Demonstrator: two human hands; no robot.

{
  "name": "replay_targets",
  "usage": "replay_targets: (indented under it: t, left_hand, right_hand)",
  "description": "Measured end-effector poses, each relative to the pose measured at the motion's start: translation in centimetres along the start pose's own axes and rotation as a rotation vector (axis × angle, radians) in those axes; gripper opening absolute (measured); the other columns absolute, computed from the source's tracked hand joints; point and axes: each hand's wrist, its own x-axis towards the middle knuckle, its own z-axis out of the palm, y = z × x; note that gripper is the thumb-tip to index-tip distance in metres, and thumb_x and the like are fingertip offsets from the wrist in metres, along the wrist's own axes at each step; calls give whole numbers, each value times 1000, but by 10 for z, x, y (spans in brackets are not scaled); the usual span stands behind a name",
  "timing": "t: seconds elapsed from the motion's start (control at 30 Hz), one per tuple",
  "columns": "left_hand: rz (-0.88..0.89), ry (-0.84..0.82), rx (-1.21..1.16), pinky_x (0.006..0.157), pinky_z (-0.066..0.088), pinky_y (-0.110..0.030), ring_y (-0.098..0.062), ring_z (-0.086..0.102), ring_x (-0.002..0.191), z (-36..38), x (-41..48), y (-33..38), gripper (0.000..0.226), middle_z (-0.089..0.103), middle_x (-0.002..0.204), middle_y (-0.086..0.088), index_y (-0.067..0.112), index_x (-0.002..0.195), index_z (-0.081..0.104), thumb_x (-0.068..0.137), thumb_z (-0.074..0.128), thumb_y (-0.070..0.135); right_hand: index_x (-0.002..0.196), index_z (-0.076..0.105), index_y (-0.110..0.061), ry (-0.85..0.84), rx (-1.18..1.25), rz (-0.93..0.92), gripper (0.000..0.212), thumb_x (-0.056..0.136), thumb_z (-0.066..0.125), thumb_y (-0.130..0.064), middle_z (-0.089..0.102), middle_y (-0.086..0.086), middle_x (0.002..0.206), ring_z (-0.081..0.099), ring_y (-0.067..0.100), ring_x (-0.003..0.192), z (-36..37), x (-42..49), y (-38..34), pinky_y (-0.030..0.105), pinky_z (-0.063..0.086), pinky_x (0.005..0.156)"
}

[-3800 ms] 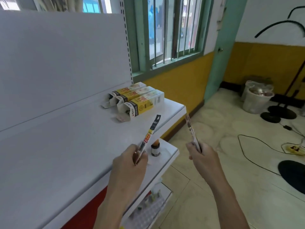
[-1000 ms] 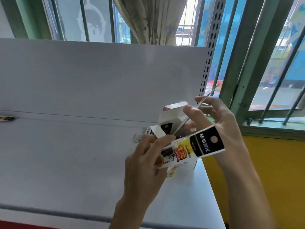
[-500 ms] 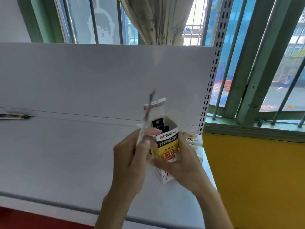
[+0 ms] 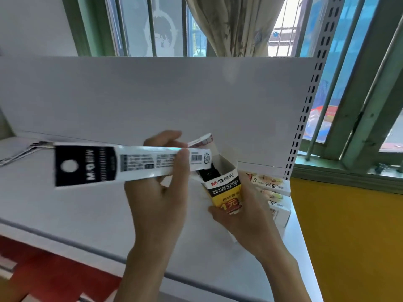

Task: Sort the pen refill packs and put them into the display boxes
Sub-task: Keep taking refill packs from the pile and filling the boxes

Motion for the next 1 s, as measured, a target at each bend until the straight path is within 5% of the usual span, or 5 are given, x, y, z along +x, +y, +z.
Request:
replay_targets:
  t: [0.27,0.5,0.63,0.87,1.0]
  left_hand:
    - [-80,-370,271,65,43,-4,6,61,86,-6,3,-16,15,70,88,16,30,90,68,75,70,29]
    - [177,28,213,74,44,-17,-3,58,82,-4,4,-7,32,58,98,16,33,106,48,78,61,29]
    - [445,-78,518,69,46,-28,-8,56,77,-4,3,-17,10,61,87,8,16,93,63,85,57,18]
    - [58,-250,461,66,43,-6,4,56,83,-8,-7,-37,10,60,85,25,30,88,65,82,59,31]
    - [-214,-360,449,66,42,-11,1,58,82,-9,-21,-66,14,62,89,20,38,94,63,82,61,33]
  right_hand:
    - [108,33,-50,2,-2,-25,67,68,79,-24,49,-26,100,45,-14,96,4,1,4,0,37,76]
    - [109,36,-50,-7,-26,-17,64,67,79,-27,52,-26,101,49,-7,94,3,2,7,7,39,72]
    - [122,41,-37,-16,-45,-43,70,65,80,-24,43,-22,110,41,-12,101,5,2,8,4,38,76]
    - [104,31,-43,-53,-107,66,64,68,77,-17,47,-25,95,51,-4,90,-28,10,4,14,47,67]
    - [113,42,-38,-236,-273,152,57,70,75,-20,45,-16,98,49,8,96,-37,20,13,20,45,79]
